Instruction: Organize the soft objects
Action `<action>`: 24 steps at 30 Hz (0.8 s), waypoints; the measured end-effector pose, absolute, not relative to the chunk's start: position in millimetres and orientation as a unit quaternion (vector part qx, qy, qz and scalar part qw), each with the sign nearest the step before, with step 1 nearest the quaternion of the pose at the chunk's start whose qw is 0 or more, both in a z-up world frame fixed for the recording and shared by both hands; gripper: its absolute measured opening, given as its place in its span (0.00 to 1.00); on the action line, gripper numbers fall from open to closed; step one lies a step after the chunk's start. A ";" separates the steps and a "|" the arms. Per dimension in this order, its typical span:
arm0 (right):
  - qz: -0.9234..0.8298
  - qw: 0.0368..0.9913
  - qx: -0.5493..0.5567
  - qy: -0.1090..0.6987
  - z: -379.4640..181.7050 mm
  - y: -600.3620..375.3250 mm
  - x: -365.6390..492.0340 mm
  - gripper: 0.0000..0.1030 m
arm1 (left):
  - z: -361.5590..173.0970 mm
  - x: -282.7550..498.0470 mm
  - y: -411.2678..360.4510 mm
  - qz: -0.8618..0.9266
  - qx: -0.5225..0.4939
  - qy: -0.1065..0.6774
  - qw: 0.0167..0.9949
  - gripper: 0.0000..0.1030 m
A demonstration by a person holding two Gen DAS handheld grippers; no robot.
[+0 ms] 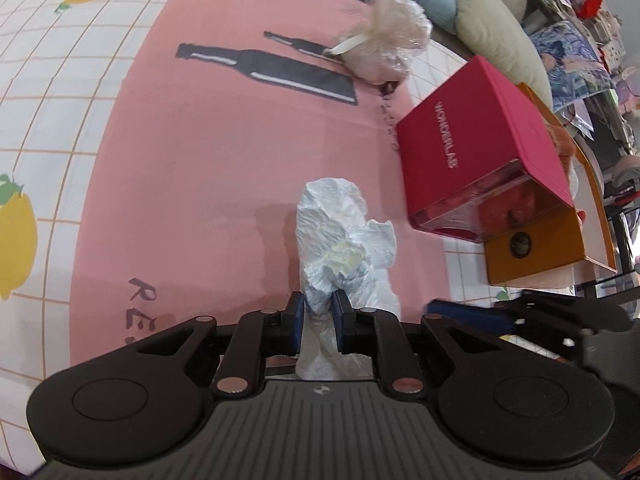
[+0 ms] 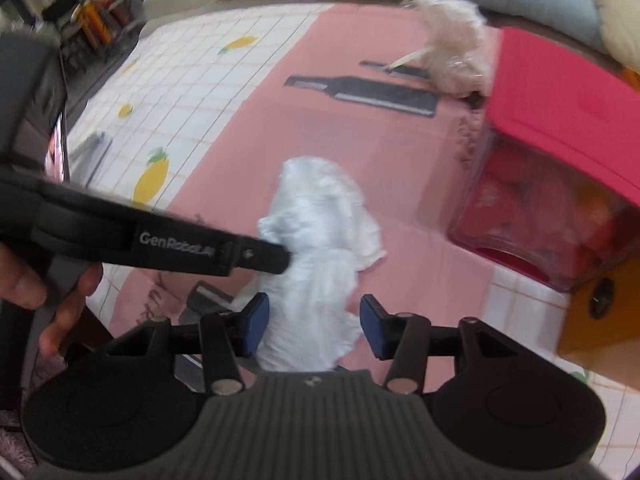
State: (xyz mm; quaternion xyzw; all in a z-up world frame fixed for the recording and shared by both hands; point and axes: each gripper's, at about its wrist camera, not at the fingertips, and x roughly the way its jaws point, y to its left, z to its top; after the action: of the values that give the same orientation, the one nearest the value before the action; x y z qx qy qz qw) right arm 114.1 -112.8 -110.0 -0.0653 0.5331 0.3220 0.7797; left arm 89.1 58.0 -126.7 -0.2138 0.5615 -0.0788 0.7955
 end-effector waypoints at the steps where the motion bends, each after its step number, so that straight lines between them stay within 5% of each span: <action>1: 0.314 0.784 -0.051 0.533 -109.4 -118.5 116.7 0.49 | -128.1 89.1 59.1 -0.078 -0.215 0.562 0.795 0.17; 5: 0.294 0.786 -0.010 0.543 -118.0 -125.5 130.5 0.49 | -132.6 90.1 64.4 -0.075 -0.232 0.565 0.788 0.17; 9: 0.325 0.782 -0.005 0.532 -125.5 -109.8 130.5 0.72 | -136.7 92.1 74.5 -0.062 -0.253 0.572 0.777 0.17; 12: 0.334 0.782 -0.022 0.526 -131.6 -99.9 132.3 0.71 | -136.8 93.7 80.8 -0.057 -0.254 0.579 0.773 0.17; 20: 0.353 0.774 -0.035 0.524 -141.6 -79.4 144.8 0.65 | -137.7 94.8 90.6 -0.039 -0.253 0.590 0.766 0.11; 24: 0.357 0.775 -0.066 0.518 -146.6 -64.7 137.7 0.44 | -140.5 92.4 93.1 -0.033 -0.257 0.594 0.761 0.11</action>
State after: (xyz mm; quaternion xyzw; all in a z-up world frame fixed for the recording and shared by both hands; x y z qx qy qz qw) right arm 137.7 -64.7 -146.6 -0.0658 0.5179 0.3569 0.7747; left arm 92.4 93.1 -140.5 -0.2570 0.5943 -0.0325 0.7614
